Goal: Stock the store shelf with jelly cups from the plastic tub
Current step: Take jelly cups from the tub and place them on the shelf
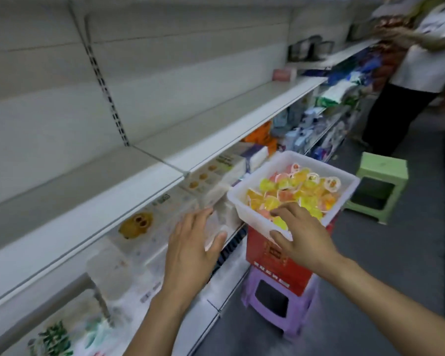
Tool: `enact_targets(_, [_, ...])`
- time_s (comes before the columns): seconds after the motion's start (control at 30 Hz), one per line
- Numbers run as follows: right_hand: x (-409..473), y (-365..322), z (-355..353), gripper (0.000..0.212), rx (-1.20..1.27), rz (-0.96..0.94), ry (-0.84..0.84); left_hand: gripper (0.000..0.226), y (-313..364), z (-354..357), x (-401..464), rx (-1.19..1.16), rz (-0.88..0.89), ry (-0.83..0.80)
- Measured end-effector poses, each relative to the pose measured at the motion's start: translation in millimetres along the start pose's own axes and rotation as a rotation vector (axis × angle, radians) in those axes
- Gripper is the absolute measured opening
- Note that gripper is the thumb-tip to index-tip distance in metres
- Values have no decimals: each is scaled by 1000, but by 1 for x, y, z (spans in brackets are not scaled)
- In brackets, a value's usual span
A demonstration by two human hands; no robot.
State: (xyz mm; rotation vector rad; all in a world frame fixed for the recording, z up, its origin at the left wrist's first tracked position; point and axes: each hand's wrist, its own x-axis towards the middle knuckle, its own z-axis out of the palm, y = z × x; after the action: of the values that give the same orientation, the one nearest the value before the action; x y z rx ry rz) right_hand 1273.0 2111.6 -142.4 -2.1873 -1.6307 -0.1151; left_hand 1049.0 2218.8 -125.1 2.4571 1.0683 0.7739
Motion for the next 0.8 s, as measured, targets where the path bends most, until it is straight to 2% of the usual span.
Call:
enact_targets(0.1, [-1, 44, 6, 42, 2, 114, -57, 50, 10, 38, 26, -43, 29, -143])
enact_targets(0.23, [12, 86, 21, 43, 22, 237, -159, 52, 10, 76, 80, 82, 145, -351])
enact_targets(0.37, [46, 123, 41, 46, 30, 291, -233, 52, 7, 119, 146, 109, 224, -495])
enact_targets(0.5, [96, 153, 57, 50, -78, 279, -306, 50, 3, 177, 219, 236, 285, -616])
enact_targets(0.63, [134, 171, 77, 58, -249, 254, -420, 53, -13, 231, 280, 559, 435, -629])
enact_targets(0.73, [146, 178, 88, 57, -390, 218, -522, 47, -18, 255, 303, 815, 600, -711])
enact_targets(0.8, [147, 180, 95, 54, -451, 201, -531, 44, -23, 266, 311, 892, 682, -784])
